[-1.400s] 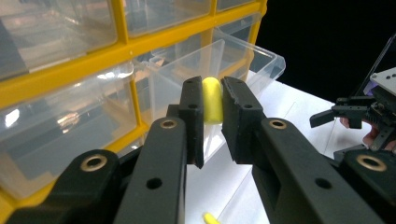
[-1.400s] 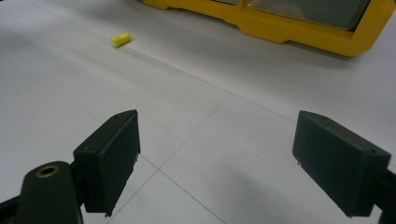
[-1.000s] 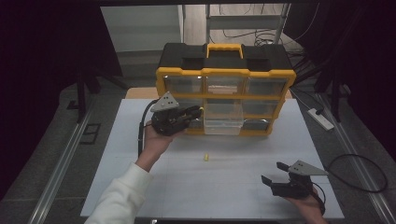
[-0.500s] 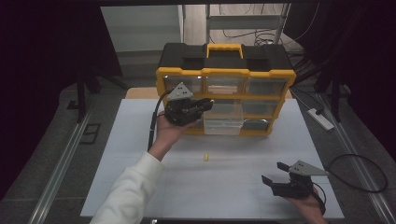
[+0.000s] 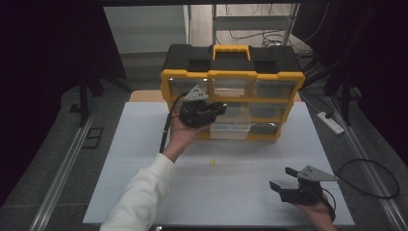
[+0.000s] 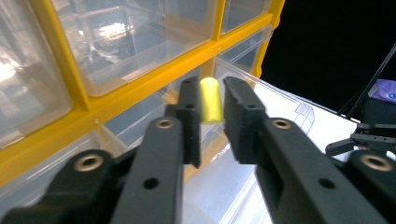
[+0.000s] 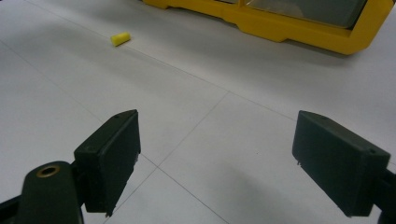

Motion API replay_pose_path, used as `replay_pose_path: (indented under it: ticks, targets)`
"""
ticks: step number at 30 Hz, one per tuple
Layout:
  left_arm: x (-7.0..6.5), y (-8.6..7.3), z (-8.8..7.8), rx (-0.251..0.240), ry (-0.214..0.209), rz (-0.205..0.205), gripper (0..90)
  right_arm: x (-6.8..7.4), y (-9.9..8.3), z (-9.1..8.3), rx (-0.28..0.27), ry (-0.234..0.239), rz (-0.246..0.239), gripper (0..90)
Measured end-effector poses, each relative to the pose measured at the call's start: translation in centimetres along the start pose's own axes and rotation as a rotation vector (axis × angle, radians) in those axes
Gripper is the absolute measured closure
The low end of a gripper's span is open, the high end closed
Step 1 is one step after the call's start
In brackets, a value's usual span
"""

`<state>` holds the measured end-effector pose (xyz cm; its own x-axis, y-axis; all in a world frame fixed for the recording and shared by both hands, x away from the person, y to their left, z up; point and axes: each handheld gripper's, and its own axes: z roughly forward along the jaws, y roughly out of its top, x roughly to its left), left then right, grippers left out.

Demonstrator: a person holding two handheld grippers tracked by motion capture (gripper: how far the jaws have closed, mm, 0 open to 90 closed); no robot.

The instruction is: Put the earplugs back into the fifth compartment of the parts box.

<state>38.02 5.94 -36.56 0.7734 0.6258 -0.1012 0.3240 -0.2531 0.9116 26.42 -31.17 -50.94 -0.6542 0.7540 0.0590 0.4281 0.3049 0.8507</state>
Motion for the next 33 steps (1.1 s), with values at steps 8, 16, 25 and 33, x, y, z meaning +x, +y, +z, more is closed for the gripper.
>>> replay_pose_path:
  ticks: [8,16,25,33]
  targets:
    - [0.0,-0.4,-1.4,-0.011,0.048,-0.039,19.1,0.0,0.0,-0.1,-0.001,0.002,0.0,16.2]
    - [-0.1,-2.1,-4.1,0.004,0.072,-0.036,15.1,0.0,0.0,0.0,0.001,0.0,-0.002,16.2]
    - [-0.1,-4.5,-5.8,0.047,0.076,-0.049,15.2,0.0,0.0,0.0,0.004,0.0,-0.006,16.2]
    - [-0.3,-6.5,-6.1,0.114,0.059,-0.049,15.6,0.0,0.0,0.1,0.007,-0.002,-0.011,16.2]
